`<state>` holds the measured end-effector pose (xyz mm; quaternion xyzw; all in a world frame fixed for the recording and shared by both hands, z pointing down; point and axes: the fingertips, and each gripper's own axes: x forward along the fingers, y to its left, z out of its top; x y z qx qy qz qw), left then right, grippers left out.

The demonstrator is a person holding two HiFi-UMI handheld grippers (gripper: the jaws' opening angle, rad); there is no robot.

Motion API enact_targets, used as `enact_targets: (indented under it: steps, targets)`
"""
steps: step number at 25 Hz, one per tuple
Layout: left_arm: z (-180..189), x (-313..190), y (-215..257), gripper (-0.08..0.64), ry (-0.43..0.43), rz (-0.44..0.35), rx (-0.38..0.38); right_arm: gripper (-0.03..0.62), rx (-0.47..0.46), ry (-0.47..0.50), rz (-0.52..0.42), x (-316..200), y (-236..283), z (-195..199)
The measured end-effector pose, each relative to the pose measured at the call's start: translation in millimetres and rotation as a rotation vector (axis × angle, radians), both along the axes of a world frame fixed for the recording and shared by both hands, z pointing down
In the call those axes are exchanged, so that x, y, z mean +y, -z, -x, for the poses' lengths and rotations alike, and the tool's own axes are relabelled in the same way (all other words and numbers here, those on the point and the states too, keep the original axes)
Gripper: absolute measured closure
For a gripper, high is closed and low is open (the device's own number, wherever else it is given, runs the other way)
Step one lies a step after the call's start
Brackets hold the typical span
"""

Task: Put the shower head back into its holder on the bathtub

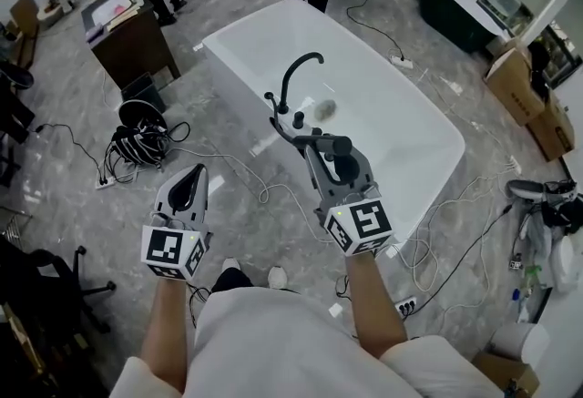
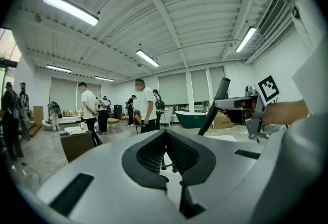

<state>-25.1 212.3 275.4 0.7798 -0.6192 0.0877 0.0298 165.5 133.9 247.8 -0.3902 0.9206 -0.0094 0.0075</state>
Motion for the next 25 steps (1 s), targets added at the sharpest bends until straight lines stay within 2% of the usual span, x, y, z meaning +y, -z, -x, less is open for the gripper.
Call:
enact_targets:
  steps: [14, 25]
  targets:
    - [-1.3, -18.0, -0.3, 0.551, -0.007, -0.010, -0.004, 0.454, 0.000, 0.013, -0.009, -13.1, 0.0, 3.1]
    - [21.5, -78.4, -12.5, 0.551, -0.065, -0.007, 0.015, 0.456, -0.007, -0.001, -0.082, -57.3, 19.7, 34.8]
